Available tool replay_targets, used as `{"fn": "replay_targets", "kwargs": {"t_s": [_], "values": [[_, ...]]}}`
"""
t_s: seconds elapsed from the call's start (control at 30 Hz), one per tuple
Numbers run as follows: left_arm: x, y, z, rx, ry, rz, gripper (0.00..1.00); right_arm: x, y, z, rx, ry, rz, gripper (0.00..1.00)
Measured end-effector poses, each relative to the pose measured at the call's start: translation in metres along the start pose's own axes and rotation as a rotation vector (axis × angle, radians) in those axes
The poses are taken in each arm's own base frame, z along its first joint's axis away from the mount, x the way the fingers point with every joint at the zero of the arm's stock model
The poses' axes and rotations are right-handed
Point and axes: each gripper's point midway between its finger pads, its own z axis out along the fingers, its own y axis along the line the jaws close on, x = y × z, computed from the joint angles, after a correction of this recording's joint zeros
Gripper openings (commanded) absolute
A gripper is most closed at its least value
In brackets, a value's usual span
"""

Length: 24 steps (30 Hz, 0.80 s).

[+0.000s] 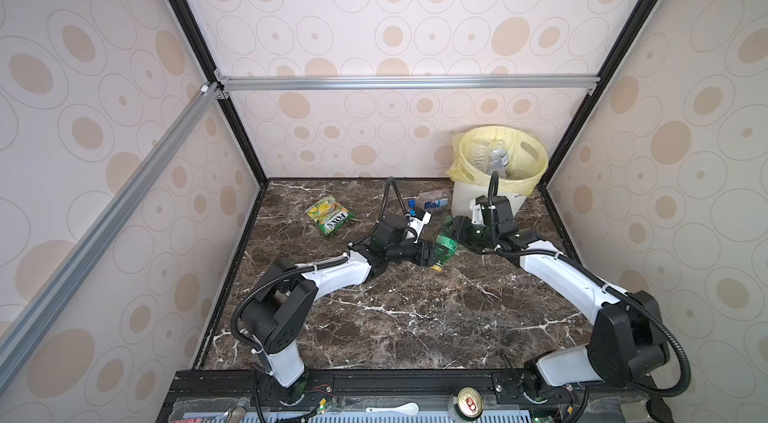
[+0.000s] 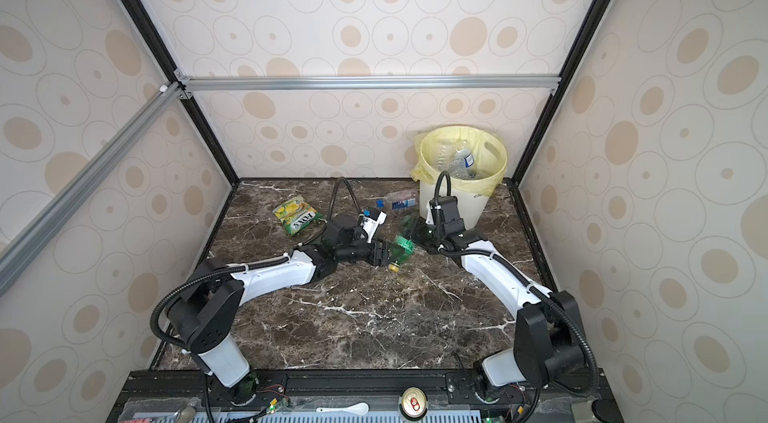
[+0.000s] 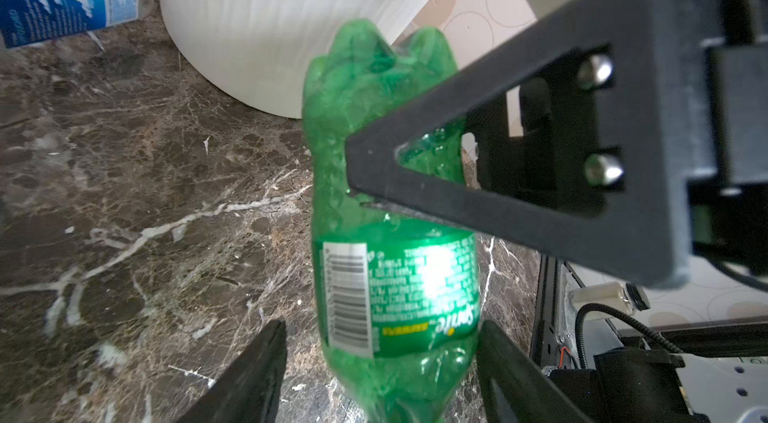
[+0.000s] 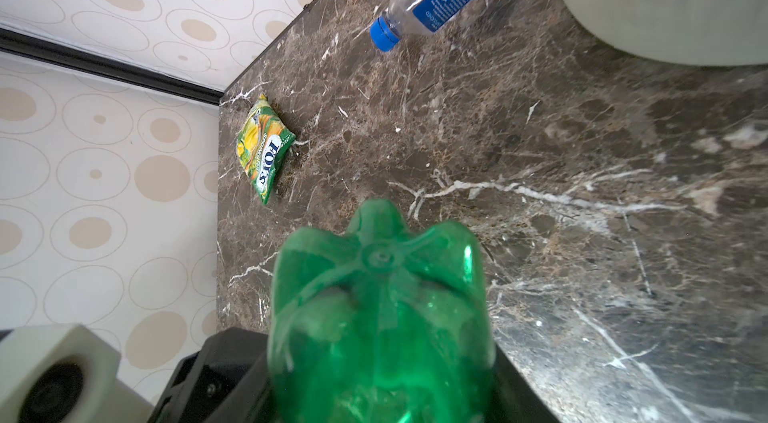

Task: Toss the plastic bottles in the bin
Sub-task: 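Carry the Sprite bottle with the right gripper up over the bin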

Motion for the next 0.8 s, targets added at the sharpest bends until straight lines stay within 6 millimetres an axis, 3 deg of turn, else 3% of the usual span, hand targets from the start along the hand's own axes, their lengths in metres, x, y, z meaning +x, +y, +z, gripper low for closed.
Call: {"fn": "replay_targets", "kwargs": {"t_s": [0.13, 0.2, 0.33, 0.53, 0.8], "values": [[-0.008, -0.001, -0.010, -0.045, -0.010, 0.045, 0.87, -0.011, 0.007, -0.016, 0.018, -0.040, -0.048, 0.48], [-0.013, -0.001, -0.015, -0.068, -0.013, 0.073, 0.99, -0.020, 0.013, -0.027, 0.027, -0.070, -0.080, 0.48], [-0.029, -0.004, -0.025, -0.116, -0.024, 0.131, 0.99, -0.042, 0.030, -0.049, 0.040, -0.133, -0.147, 0.48], [-0.083, -0.023, -0.042, -0.178, -0.101, 0.267, 0.99, -0.081, 0.060, -0.093, 0.060, -0.255, -0.253, 0.48], [-0.162, -0.073, -0.072, -0.173, -0.275, 0.427, 0.99, -0.139, 0.095, -0.170, 0.093, -0.472, -0.355, 0.49]]}}
